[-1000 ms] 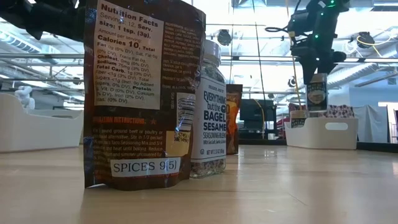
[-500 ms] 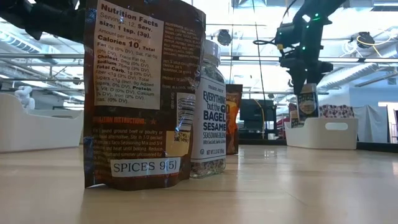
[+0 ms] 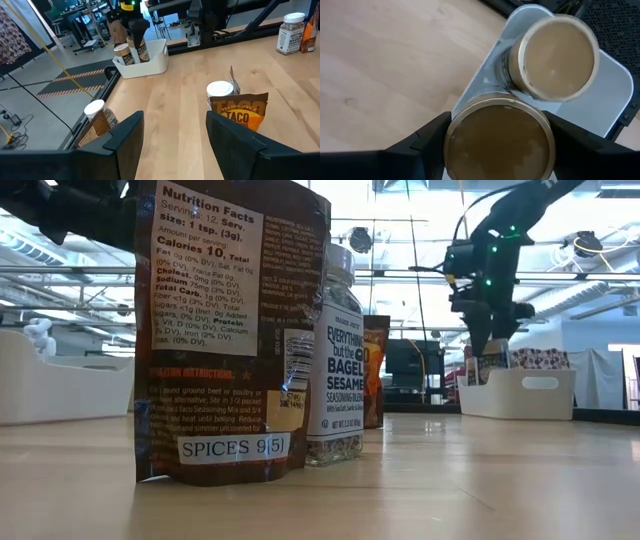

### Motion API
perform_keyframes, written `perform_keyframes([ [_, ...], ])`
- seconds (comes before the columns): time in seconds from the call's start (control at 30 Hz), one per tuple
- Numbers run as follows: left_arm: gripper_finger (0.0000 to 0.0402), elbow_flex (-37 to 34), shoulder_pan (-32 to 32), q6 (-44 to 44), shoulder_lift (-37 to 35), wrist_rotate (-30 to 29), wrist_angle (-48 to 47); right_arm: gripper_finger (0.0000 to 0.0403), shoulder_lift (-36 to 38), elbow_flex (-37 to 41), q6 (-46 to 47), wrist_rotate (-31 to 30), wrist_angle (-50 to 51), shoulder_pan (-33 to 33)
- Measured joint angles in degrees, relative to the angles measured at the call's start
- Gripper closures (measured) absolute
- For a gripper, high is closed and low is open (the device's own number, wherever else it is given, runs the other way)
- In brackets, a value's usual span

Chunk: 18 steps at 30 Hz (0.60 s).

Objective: Sort spices by type
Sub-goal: Put the right gold seasoning bottle into the right white bin

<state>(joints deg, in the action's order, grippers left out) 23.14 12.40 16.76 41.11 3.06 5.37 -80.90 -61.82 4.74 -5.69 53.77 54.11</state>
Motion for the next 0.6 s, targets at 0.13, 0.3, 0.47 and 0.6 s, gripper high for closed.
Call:
perform_keyframes([
  [0.13,0.0183,0.00,0.00,-0.01,0.00,-0.03,0.17,0.0151,0.00,1.45,-0.88,0.11,-2.50,0.95],
  [0.3,0.0183,0.00,0.00,0.01,0.01,-0.07,0.26,0.0151,0.00,3.16,-1.37,2.18,-5.52,2.57],
  [0.47,0.0183,0.00,0.00,0.01,0.01,-0.09,0.26,0.0151,0.00,3.27,-1.28,2.86,-5.97,3.28],
  [0.6,0.0183,0.00,0.00,0.01,0.00,-0.14,0.24,0.0151,0.00,3.27,-0.97,2.88,-5.81,3.32],
])
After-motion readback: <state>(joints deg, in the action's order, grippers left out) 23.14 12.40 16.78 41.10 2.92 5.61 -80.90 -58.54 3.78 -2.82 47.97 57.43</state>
